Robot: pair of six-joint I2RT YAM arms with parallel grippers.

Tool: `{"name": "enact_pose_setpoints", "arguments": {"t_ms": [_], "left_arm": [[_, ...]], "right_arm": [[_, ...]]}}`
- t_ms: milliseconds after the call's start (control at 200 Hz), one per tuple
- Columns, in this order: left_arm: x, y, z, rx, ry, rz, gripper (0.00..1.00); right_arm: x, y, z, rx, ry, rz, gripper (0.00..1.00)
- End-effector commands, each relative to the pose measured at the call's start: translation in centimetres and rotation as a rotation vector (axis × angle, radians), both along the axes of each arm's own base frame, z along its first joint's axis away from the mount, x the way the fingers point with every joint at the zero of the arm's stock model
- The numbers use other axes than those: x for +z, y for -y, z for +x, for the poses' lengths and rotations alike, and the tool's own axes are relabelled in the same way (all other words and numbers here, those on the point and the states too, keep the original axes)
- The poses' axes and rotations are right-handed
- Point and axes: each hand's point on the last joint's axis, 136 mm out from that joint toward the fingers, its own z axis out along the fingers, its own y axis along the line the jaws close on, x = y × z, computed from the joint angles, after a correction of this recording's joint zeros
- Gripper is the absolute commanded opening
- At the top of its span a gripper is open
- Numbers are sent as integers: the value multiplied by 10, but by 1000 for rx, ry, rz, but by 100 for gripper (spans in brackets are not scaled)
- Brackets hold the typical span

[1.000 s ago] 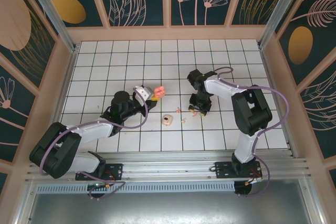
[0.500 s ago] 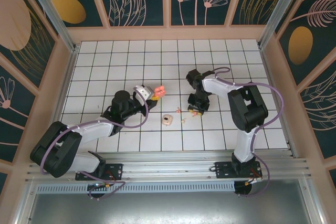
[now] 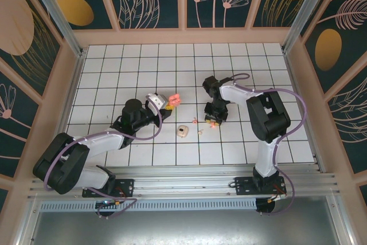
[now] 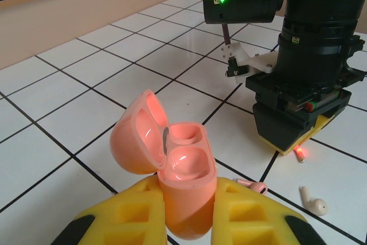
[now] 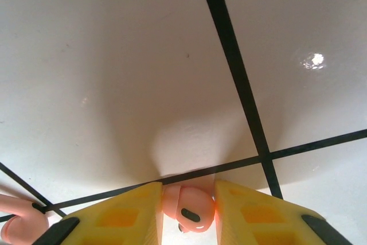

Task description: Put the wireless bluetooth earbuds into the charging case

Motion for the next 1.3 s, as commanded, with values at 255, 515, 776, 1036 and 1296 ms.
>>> {"name": "enact_pose_setpoints", "arguments": {"t_ms": [255,515,776,1036,1296], "left_arm": [[7,9,-3,-52,36,-16,6],[20,21,-6,-120,53,-83,6],[32,32,-12,-199,52,-148,6],[39,39,-16,-247,44,-187,6],[56,38,-17,-237,43,-270,6]], "right_arm": [[30,6,27,-9,208,-8,24],[112,-33,58,175,605,60,22],[195,-69,53,411,965,74,23],[223,-91,32,548,1113,125,22],[226,-107,24,626,1137,164,22]]}}
